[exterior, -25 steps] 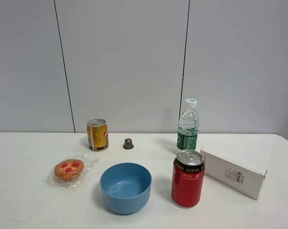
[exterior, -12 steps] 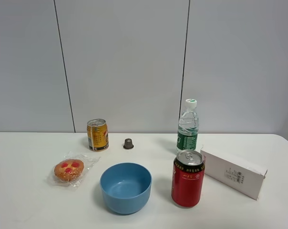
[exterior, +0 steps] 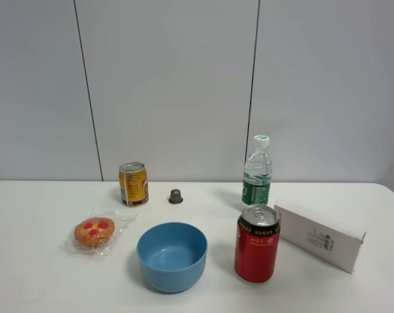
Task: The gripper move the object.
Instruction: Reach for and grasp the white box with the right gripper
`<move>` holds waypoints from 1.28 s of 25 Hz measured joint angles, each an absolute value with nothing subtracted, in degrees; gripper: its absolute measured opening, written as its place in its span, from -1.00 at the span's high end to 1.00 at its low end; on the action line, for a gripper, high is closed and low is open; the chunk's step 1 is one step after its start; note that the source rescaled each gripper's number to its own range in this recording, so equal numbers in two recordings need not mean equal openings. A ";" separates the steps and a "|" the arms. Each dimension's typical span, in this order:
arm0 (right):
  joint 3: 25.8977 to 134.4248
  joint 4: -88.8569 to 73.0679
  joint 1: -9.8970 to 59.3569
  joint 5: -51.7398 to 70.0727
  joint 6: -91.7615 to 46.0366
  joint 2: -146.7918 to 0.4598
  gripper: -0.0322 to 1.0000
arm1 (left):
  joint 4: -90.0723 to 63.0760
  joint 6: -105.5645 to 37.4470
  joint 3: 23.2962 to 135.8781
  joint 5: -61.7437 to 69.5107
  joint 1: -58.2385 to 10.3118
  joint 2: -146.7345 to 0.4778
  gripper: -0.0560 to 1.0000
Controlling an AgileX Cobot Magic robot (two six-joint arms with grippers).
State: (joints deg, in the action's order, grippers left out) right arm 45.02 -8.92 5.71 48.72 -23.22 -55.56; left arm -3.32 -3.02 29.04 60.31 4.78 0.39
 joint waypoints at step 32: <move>57.96 6.34 11.89 21.34 -24.25 -105.00 -1.00 | -3.32 -3.02 29.04 60.31 4.78 0.39 -1.00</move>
State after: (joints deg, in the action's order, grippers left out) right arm 57.96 6.34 11.89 21.34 -24.25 -105.00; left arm -3.32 -3.02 29.04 60.31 4.78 0.39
